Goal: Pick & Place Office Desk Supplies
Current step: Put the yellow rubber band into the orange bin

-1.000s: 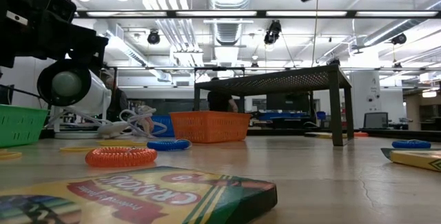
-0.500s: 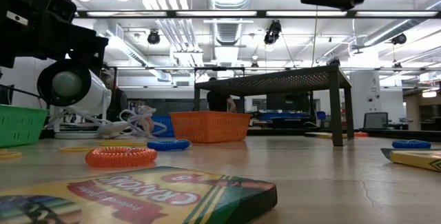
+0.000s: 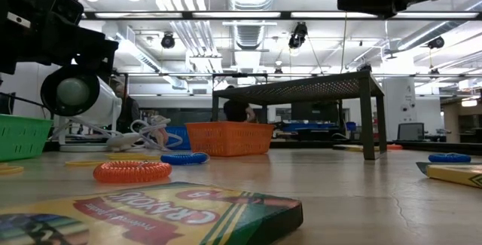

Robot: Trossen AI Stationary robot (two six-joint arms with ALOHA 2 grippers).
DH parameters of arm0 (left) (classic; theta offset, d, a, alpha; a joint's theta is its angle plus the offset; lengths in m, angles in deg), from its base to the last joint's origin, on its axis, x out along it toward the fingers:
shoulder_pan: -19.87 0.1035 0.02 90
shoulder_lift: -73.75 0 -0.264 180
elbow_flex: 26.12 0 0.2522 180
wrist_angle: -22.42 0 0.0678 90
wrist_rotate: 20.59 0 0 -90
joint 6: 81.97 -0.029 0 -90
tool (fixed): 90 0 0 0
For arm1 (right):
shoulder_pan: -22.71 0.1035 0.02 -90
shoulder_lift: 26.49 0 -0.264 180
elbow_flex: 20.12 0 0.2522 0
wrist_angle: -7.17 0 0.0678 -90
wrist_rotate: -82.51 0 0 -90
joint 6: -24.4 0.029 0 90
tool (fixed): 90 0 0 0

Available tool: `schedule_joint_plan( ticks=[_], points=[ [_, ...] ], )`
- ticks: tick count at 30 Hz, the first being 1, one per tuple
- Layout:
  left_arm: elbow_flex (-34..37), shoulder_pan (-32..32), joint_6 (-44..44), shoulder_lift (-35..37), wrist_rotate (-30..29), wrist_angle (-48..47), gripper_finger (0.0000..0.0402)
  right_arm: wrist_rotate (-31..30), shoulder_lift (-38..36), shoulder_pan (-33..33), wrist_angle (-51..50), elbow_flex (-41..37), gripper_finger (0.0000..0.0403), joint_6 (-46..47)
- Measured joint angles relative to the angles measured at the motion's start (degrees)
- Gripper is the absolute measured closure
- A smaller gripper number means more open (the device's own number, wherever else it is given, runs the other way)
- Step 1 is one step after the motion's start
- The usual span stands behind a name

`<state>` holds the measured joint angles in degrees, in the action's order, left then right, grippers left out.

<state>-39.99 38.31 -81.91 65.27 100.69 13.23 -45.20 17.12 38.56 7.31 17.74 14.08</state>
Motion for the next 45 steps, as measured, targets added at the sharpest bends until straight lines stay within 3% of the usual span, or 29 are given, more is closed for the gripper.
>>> schedule_joint_plan(
  ticks=[29, 34, 39, 45],
  points=[
    [0.0, 0.0, 0.0, 0.0, 0.0, 0.0, 0.0268, 0.2, 0.4, 0.0, -0.1, 0.0, 0.0266, 1.3],
    [0.0, 0.0, 0.2, 0.0, -5.4, 0.0, 0.0268, 0.2, 0.4, 0.0, -0.1, 0.0, 0.0266, 1.2],
    [0.0, 0.0, 7.5, 0.0, -5.8, -0.1, 0.0268, 0.2, 0.4, 0.0, -0.1, 0.0, 0.0266, 1.2],
    [0.0, 0.0, 4.6, 0.0, -10.8, -0.5, 0.0268, 0.2, 0.4, 0.0, -0.1, 0.0, 0.0266, 1.3]
  ],
)
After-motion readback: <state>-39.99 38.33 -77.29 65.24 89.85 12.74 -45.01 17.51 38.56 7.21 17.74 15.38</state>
